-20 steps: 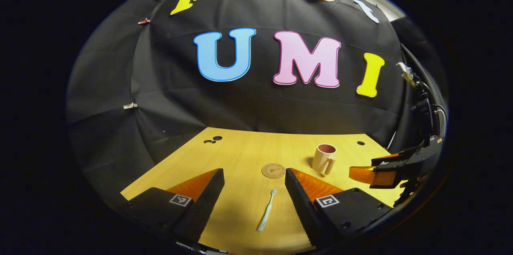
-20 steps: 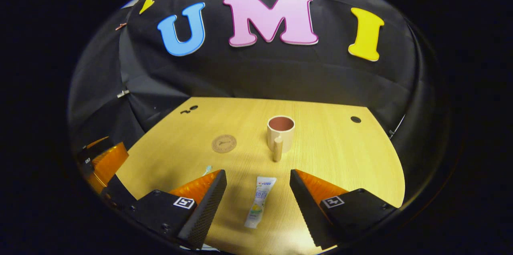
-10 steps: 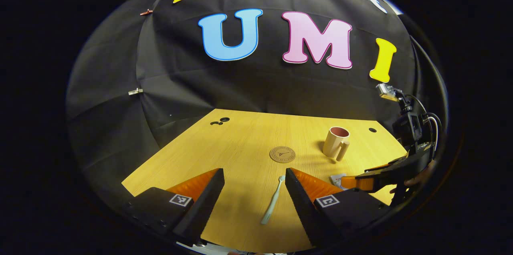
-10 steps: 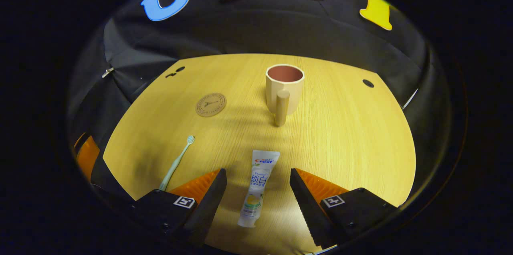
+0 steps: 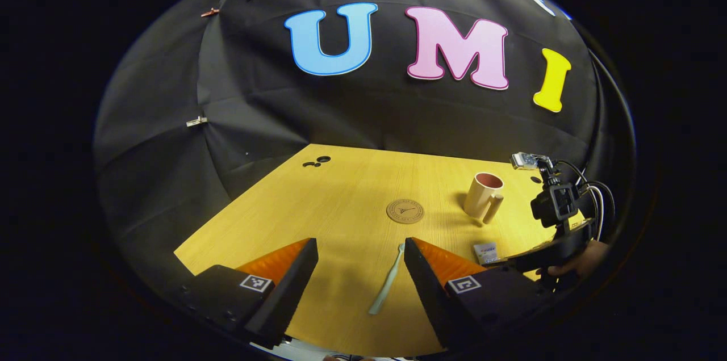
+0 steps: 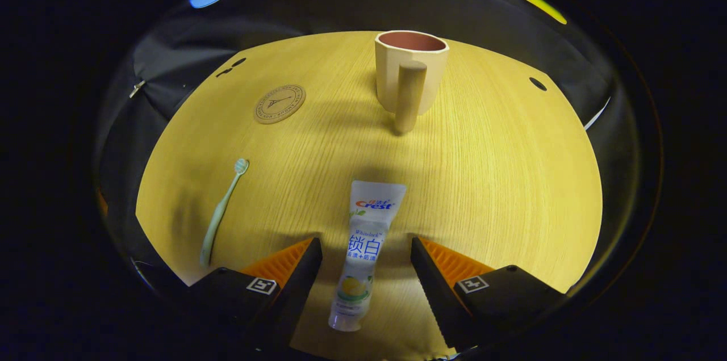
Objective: Put the toothbrush and toothpaste on the desktop into the cup, then pick up the cup and place it on the coaster on the desktop.
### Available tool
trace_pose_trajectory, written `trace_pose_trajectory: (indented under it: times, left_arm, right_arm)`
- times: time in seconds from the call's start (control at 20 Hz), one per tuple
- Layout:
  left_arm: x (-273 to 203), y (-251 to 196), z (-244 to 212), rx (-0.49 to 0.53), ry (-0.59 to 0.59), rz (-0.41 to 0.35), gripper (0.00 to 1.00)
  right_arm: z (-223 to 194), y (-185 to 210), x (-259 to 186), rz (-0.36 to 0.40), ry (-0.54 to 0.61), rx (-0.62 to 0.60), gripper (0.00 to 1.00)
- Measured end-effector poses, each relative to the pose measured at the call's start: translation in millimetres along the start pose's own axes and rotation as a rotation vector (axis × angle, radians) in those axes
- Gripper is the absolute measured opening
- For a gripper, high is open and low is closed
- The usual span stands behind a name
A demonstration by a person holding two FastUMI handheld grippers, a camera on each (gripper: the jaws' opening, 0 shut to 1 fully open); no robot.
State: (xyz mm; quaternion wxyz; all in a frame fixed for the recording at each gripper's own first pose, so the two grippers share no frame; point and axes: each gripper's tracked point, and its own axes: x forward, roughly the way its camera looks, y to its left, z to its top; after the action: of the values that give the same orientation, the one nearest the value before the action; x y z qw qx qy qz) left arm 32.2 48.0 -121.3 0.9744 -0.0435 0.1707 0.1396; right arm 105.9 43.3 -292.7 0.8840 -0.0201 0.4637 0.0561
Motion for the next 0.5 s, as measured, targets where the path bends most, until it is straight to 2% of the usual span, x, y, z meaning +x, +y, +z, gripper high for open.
trace_pose_trajectory:
  times: [0.3, 0.4, 0.5]
  left_arm:
    - [-5, 10, -17, -0.012, 0.051, 0.026, 0.96]
    - [-7, 12, -15, -0.009, 0.048, 0.026, 0.97]
    - [-7, 14, -13, -0.001, 0.036, 0.025, 0.97]
  right_arm:
    - [1, -2, 3, -0.026, -0.001, -0.018, 0.96]
    - [-1, -4, 4, -0.058, 0.0, -0.035, 0.95]
    - [-3, -1, 3, -0.068, 0.013, -0.015, 0.87]
